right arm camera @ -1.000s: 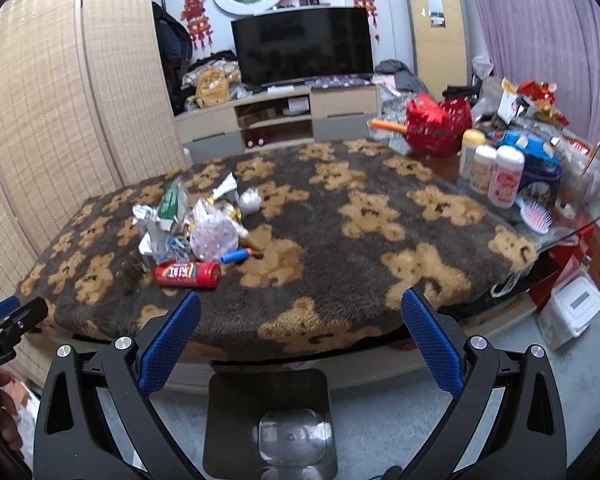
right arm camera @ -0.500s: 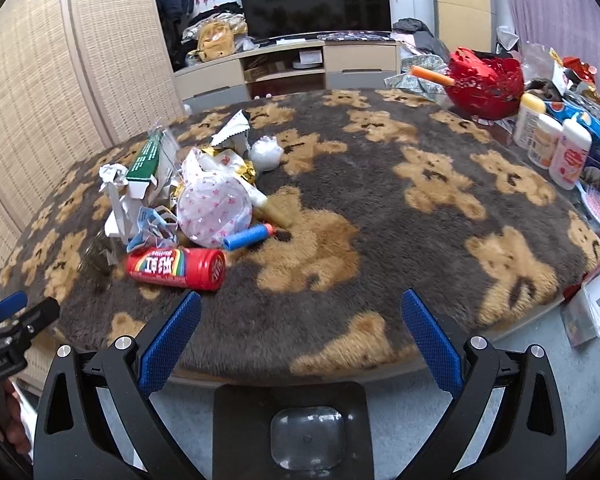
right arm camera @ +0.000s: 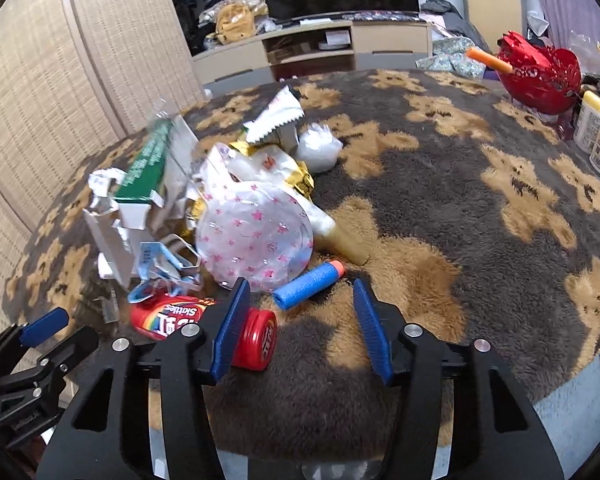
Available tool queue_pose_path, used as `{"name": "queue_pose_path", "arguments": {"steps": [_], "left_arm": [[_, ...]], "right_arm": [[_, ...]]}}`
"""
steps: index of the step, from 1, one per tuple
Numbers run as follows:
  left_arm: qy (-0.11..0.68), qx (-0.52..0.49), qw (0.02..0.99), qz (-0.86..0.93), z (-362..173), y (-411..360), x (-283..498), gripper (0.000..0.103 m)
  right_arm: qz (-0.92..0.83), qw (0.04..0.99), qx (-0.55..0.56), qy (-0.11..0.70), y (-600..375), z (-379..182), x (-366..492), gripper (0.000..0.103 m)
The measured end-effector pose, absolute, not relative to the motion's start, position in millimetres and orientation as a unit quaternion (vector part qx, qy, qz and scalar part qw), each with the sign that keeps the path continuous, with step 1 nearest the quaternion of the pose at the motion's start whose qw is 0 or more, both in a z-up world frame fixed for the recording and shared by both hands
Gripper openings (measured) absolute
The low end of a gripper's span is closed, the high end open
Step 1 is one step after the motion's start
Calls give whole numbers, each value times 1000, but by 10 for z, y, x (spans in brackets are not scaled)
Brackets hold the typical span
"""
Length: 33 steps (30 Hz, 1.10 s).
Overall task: Collect trash
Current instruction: 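Grasp the stacked small glass cups with the left tool while the right tool grasps the blue foam dart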
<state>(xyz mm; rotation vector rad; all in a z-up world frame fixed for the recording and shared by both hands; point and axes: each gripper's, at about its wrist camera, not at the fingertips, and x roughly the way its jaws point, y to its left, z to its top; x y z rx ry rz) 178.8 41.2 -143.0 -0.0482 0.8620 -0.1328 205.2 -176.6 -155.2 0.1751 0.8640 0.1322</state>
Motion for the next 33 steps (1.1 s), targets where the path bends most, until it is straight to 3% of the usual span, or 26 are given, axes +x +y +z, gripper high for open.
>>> {"name": "queue_pose_path", "arguments": {"steps": [3, 5, 15, 17, 19, 21, 33], "left_arm": [[424, -27, 903, -64, -1497, 415, 1863, 61], [430, -29, 900, -64, -1535, 428, 1927, 51], [435, -26, 897, -69, -1632, 374, 2069, 34], [434, -26, 898, -70, -1634, 366, 2082, 26], [434, -24, 898, -67, -1637, 358, 2082, 21], [434, -24, 898, -69, -1630, 361, 2064, 19], [447, -30, 891, -73, -1598, 425, 1642, 17]], "right_arm": [[56, 901, 90, 420, -1793, -1586, 2100, 53], [48, 902, 86, 421, -1817, -1592, 2111, 52], [26, 900, 82, 426, -1999, -1682, 2116, 37], [25, 902, 80, 424, -2005, -1688, 2118, 32], [15, 905, 70, 420, -2023, -1700, 2109, 19], [14, 905, 75, 419, -2061, -1703, 2094, 14], [22, 901, 64, 428, -2113, -1693, 1673, 13]]}}
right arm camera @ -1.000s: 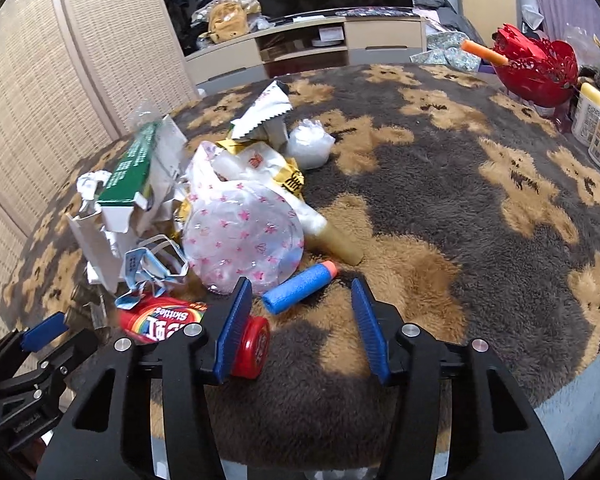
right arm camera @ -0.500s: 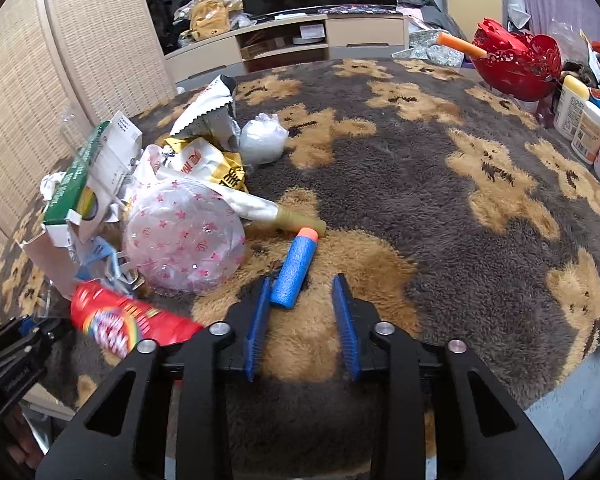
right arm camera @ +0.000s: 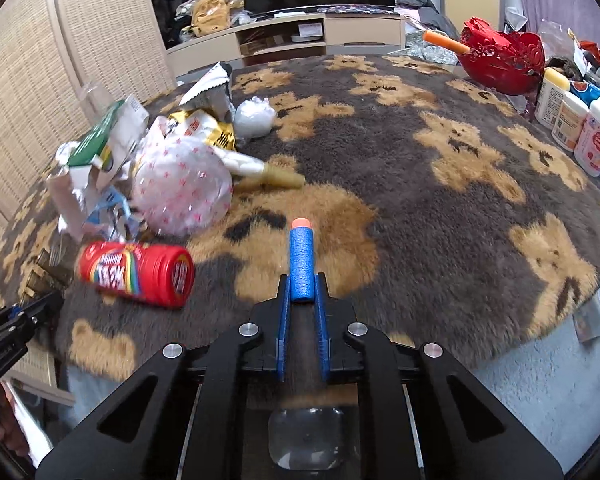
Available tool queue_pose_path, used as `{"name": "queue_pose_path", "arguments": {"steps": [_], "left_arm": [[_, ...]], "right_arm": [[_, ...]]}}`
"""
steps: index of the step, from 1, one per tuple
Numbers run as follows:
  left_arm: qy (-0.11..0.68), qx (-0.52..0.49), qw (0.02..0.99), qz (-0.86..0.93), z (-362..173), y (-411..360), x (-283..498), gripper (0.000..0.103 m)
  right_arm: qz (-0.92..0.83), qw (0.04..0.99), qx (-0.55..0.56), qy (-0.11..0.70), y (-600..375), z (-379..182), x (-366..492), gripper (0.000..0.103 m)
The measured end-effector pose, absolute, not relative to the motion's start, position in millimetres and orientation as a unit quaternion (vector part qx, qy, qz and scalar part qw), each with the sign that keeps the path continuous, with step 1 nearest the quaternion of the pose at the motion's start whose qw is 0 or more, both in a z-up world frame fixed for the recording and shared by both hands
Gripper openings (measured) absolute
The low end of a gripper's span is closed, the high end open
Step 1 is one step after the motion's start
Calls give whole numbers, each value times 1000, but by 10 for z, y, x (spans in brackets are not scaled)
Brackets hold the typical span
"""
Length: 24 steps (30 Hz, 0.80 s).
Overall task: Collect trash
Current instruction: 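Grasp the stacked small glass cups with the left tool while the right tool grasps the blue foam dart, then carry the cups and dart down to the metal bin and open both tools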
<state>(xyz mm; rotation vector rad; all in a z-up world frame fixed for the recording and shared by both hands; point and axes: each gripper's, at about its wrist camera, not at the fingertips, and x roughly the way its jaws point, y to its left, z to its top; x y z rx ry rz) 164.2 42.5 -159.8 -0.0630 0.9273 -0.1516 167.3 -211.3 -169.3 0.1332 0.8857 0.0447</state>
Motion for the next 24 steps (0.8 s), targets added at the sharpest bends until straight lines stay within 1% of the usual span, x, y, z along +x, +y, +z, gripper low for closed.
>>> {"name": "queue_pose_path", "arguments": {"steps": [6, 15, 20, 24], "left_arm": [[447, -34, 890, -82, -1591, 386, 1331, 17], [448, -40, 886, -112, -1554, 88, 800, 17], [462, -26, 876, -136, -1687, -172, 525, 17], [490, -22, 859, -147, -1927, -342, 410, 17]], "right_arm": [[34, 896, 75, 436, -2197, -1686, 1333, 13], [46, 884, 96, 455, -2344, -1798, 647, 13], [59, 870, 112, 477, -2381, -2010, 366, 13], [66, 855, 123, 500, -2391, -2213, 251, 13]]}}
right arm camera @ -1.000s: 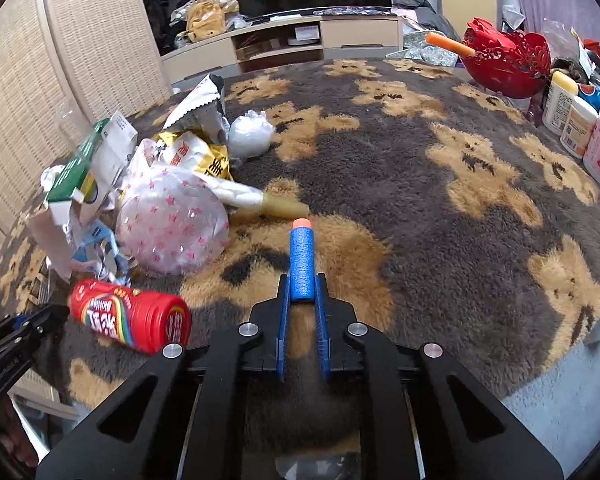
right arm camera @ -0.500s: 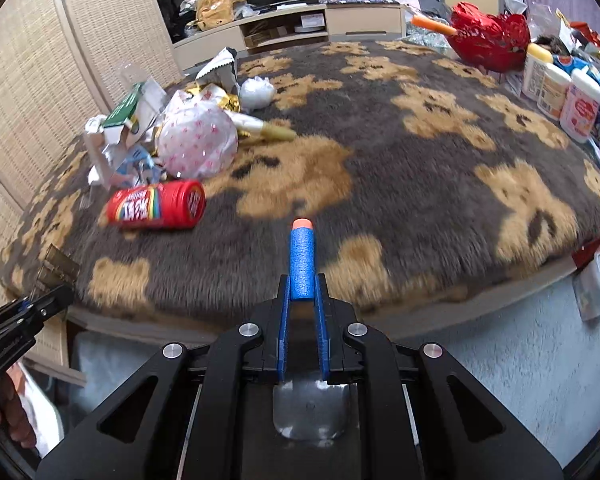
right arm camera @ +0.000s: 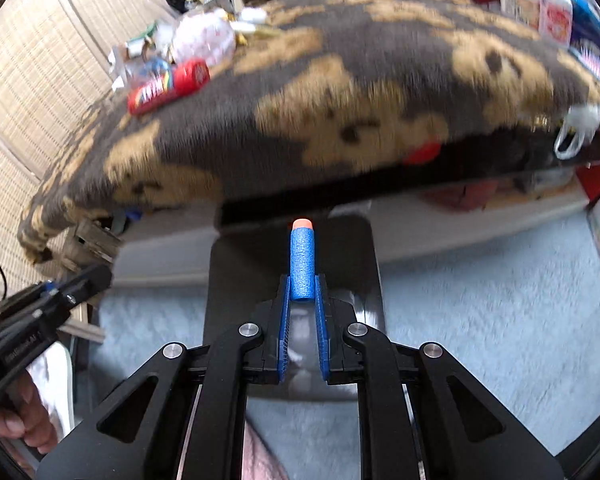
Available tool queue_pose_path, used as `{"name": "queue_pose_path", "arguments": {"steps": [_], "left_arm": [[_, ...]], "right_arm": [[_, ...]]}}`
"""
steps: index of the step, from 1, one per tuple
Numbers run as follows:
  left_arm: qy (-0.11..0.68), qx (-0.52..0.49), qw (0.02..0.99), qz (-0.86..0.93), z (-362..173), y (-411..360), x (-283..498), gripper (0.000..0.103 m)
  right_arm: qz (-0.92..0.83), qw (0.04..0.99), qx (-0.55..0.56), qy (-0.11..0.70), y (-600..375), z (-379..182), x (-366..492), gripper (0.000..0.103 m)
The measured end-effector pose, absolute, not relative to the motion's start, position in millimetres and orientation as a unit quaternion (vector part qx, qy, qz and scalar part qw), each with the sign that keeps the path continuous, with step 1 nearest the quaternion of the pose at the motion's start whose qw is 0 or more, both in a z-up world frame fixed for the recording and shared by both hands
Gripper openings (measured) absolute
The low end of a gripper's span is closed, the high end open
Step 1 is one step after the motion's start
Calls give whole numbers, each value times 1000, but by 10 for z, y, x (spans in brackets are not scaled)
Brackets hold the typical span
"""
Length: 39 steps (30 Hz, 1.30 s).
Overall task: Collect trash
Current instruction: 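Carry the cups and dart down to the metal bin and open both tools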
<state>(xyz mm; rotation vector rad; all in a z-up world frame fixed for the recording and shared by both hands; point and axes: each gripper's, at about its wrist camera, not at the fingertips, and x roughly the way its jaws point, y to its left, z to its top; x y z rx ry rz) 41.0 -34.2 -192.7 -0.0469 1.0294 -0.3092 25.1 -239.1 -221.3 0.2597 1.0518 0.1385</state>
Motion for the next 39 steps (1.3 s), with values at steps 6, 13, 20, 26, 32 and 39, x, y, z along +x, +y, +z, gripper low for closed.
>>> {"name": "queue_pose_path", "arguments": {"steps": [6, 13, 20, 26, 32, 39], "left_arm": [[530, -26, 830, -169, -2332, -548, 352, 17], [555, -24, 810, -189, -2636, -770, 397, 17], [556, -22, 808, -193, -2663, -787, 443, 17], [544, -26, 818, -184, -2546, -700, 450, 45], [527, -21, 834, -164, -2391, -544, 401, 68], [504, -16, 854, -126, -2165, -258, 365, 83]], "right_arm": [[59, 839, 127, 526, -2457, -2430, 255, 13], [61, 830, 136, 538, -2401, -2543, 351, 13], [64, 829, 144, 536, -2346, -2554, 425, 16], [52, 836, 152, 524, -2408, -2456, 431, 44], [23, 855, 161, 492, -2518, -2248, 387, 84], [12, 873, 151, 463, -2521, -2071, 376, 99]]}}
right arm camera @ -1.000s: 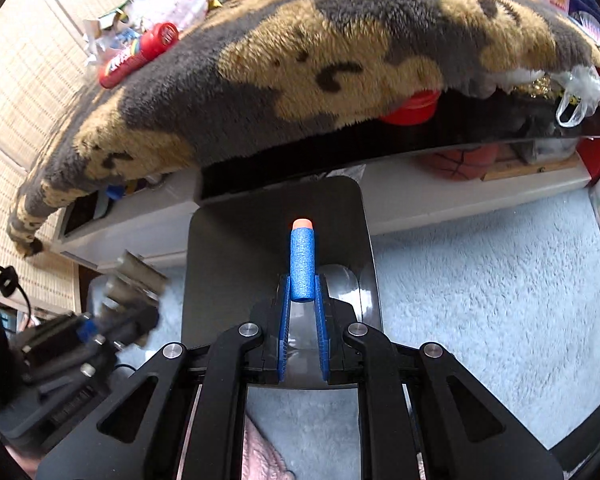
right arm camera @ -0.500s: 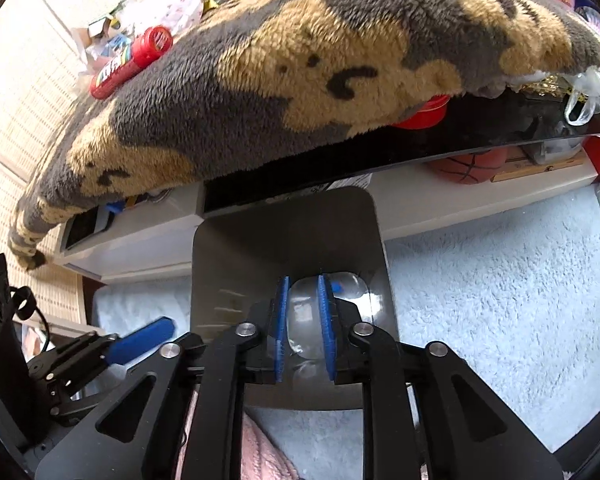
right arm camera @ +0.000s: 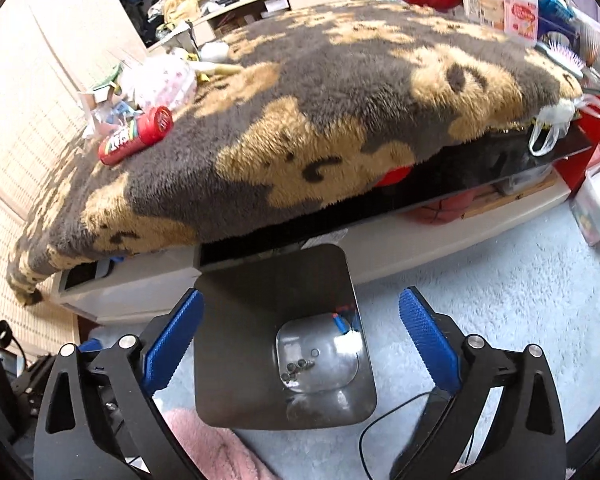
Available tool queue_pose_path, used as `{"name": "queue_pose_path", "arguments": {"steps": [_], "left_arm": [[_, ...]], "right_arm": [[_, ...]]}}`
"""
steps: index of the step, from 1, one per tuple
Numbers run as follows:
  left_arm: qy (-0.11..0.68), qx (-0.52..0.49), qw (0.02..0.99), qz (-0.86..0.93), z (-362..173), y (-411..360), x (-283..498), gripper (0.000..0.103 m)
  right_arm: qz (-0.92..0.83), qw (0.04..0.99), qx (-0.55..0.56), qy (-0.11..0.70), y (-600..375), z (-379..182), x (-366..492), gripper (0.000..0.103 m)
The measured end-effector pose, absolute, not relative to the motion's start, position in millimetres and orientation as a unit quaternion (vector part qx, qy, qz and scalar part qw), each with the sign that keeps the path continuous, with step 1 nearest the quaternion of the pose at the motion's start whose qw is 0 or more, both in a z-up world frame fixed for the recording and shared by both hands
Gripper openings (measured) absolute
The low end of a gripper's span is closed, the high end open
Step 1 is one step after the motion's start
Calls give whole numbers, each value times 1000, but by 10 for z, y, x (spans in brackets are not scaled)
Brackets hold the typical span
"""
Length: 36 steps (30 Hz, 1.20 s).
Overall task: Collect trash
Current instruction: 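Carry the cups and dart down to the metal bin and open both tools, then grasp the clear plastic bag with the left tool while the right tool grasps the red Skittles tube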
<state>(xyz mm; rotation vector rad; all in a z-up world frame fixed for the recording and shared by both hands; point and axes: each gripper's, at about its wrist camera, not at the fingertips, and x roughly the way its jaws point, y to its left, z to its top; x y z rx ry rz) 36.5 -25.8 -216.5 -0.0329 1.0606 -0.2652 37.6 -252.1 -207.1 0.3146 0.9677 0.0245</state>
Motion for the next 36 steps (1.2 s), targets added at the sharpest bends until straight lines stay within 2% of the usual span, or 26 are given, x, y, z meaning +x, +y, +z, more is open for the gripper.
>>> {"name": "queue_pose_path", "arguments": {"steps": [14, 19, 36], "left_arm": [[454, -51, 888, -52, -1650, 577, 707, 83], [434, -56, 899, -30, -1428, 701, 988, 83], [433, -67, 898, -22, -1226, 614, 1740, 82]], "right_arm": [[83, 909, 112, 393, -2116, -1663, 682, 99], [118, 919, 61, 370, -1870, -1507, 959, 99], [168, 902, -2, 398, -1491, -1649, 1770, 98]]}}
